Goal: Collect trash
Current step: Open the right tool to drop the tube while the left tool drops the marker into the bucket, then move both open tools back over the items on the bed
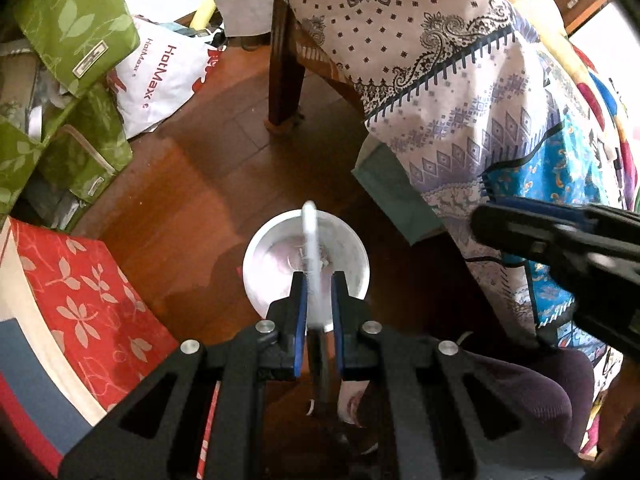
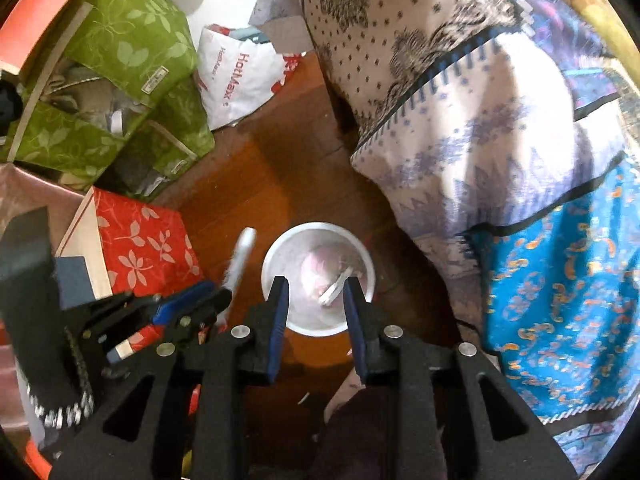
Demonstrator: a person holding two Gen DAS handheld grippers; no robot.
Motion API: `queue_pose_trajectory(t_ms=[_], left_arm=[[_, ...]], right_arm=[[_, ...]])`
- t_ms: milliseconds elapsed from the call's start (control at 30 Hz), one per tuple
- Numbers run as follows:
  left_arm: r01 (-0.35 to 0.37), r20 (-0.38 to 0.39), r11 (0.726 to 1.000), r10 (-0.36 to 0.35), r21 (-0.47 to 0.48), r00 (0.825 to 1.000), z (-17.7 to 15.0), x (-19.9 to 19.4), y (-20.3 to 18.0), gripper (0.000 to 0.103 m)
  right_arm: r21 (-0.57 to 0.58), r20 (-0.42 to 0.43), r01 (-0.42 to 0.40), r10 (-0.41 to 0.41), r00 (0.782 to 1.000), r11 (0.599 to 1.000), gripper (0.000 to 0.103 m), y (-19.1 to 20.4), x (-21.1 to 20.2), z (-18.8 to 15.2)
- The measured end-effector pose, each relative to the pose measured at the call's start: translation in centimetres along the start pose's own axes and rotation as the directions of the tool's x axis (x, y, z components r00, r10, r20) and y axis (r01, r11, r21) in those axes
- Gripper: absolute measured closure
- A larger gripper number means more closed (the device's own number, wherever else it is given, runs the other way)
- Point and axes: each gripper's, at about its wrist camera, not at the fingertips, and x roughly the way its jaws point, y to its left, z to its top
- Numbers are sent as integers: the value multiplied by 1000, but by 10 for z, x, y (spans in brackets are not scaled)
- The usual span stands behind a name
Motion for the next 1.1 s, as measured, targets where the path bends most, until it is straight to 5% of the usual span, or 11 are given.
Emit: queue_pose_trajectory(t_ms=[167,600,900,1100], left_arm=[[-59,26,998,58,38,998,2,-10,-8,90],[-1,220,998,-13,66,975,-22,-109,-22,89],[33,386,994,-70,102,920,-42,-194,-47,89],[48,474,983,-128,176,871,-53,-238,-88,89]], right_arm=[[-26,55,27,-26,998,999,77,-3,-27,-10],[-23,260,82,-74,963,996,77,-3,-122,-57],[31,407,97,-101,908,995,77,-10,-184,-96],[122,530,120,-167,831,985,77,-30,-232,-126]])
